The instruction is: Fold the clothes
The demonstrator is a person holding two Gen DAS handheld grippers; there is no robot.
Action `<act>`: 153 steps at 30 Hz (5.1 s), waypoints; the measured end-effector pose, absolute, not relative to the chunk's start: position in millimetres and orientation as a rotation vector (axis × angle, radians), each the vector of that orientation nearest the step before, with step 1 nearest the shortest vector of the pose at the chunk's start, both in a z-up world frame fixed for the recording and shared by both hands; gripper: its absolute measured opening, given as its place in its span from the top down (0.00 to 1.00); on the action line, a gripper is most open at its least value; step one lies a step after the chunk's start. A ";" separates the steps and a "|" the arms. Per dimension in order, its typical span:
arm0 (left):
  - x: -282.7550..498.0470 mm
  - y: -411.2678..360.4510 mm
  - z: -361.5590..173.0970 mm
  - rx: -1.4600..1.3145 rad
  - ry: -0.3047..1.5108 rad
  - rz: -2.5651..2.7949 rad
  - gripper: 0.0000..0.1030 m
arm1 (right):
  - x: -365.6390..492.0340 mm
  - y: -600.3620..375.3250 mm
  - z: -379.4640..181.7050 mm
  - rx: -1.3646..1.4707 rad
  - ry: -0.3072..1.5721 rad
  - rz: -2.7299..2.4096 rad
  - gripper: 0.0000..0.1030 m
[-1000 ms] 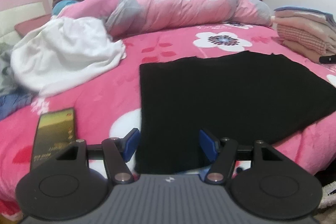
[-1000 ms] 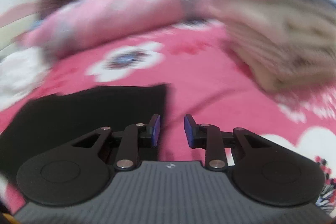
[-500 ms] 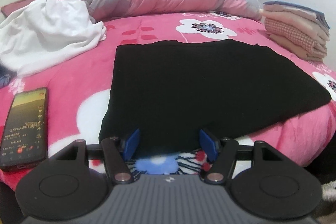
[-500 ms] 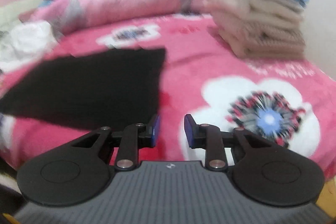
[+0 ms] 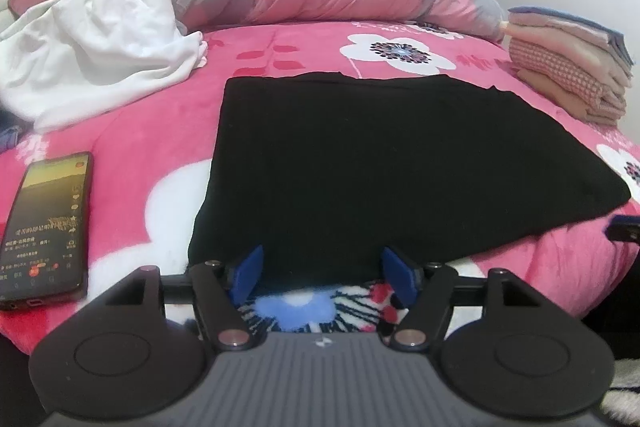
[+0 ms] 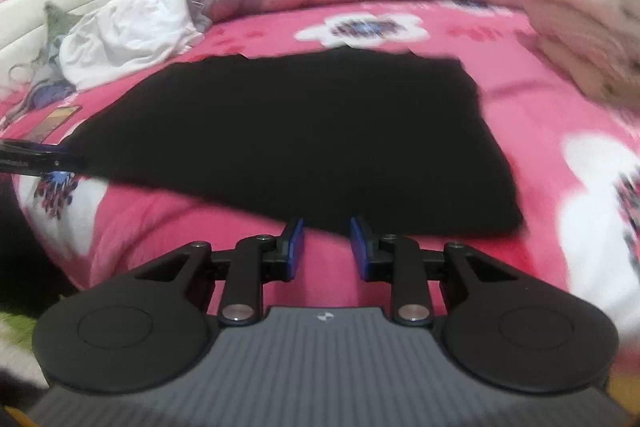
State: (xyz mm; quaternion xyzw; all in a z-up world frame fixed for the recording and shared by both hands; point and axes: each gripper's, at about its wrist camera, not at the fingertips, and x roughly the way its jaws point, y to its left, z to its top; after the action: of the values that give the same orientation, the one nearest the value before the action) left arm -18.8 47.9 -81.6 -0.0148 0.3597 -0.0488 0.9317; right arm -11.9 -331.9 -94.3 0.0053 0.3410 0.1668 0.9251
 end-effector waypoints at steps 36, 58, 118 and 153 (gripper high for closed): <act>1.1 -14.2 -46.8 0.164 0.811 0.144 0.00 | -8.6 -267.6 -54.3 0.123 0.703 0.066 0.01; 8.7 -16.9 -30.1 0.064 0.814 0.108 0.04 | -6.6 -254.8 -31.7 0.013 0.637 0.177 0.01; 34.3 -4.0 -80.2 -0.021 0.853 0.016 0.00 | 58.2 -251.4 -92.2 -0.061 0.703 0.241 0.01; -6.6 5.5 -48.1 0.083 0.747 -0.019 0.00 | -18.2 -268.4 -80.6 -0.241 0.648 0.246 0.01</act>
State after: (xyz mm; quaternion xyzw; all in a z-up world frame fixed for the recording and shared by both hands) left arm -6.6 5.5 -48.1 0.0407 0.3650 -0.0094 0.9301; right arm -18.2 -268.4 -80.6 -0.1180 0.3169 0.1201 0.9334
